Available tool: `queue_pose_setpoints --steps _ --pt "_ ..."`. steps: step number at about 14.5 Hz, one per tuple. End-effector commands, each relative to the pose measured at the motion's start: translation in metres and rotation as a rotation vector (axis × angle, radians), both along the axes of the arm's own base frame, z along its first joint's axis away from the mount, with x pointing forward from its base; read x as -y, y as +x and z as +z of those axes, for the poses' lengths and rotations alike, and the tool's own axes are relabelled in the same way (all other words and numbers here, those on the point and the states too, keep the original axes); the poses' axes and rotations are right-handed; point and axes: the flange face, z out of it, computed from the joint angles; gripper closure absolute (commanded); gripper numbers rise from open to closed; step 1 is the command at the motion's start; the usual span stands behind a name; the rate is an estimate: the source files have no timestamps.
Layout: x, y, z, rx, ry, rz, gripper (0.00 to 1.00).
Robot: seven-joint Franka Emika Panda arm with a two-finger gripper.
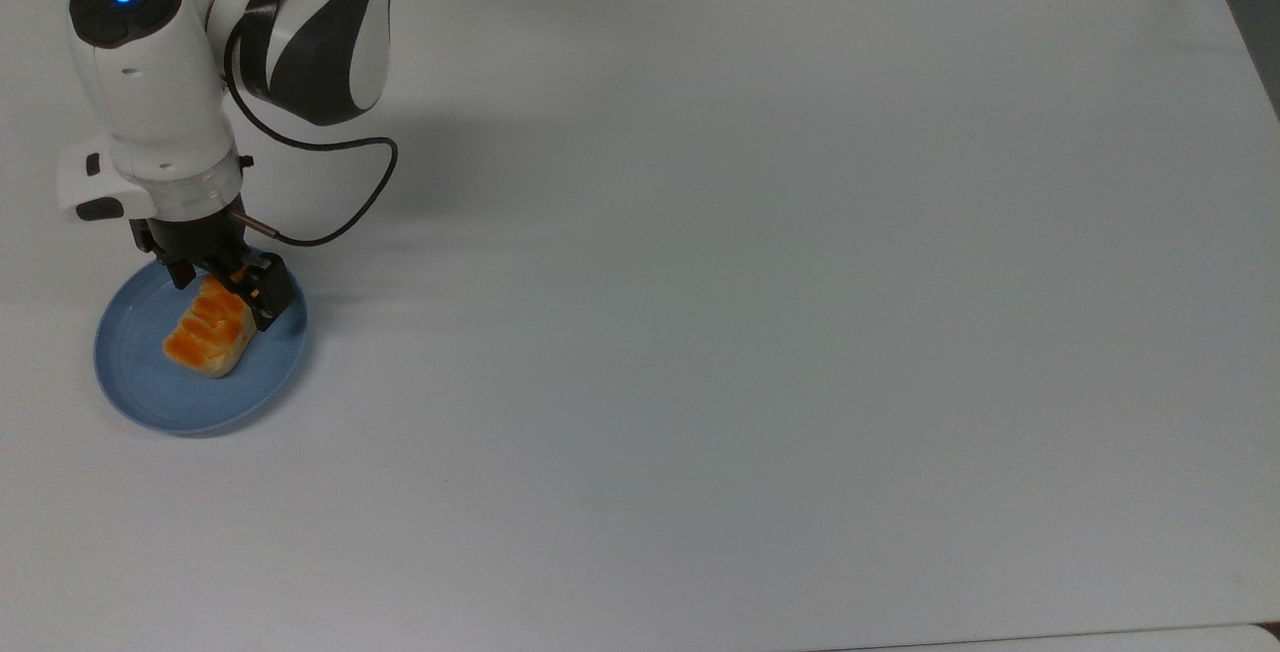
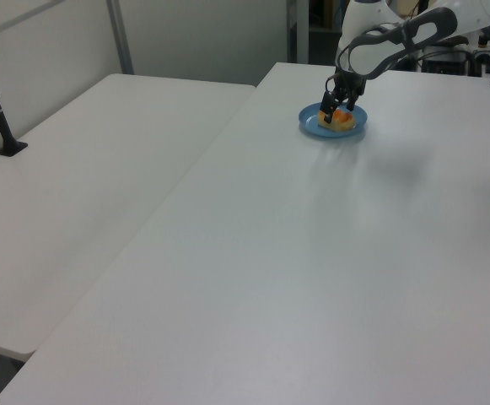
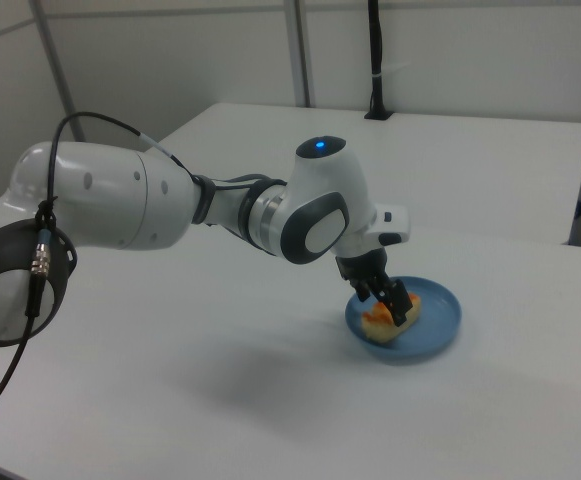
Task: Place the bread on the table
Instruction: 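Lower the gripper and close it around the bread roll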
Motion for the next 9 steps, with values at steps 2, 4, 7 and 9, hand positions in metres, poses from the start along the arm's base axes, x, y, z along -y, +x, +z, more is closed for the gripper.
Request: queue_pose_setpoints --steps 2,4,7,9 --pt "0.003 -0.004 -0.013 0.002 -0.004 -0.006 0.33" --pt "0.004 -0.004 -0.013 0.003 -0.003 -0.009 0.58" --pt "0.005 -0.003 0.003 0.014 -0.012 0.01 0.69" --pt "0.005 -0.007 0.029 0.029 -0.014 0.012 0.69"
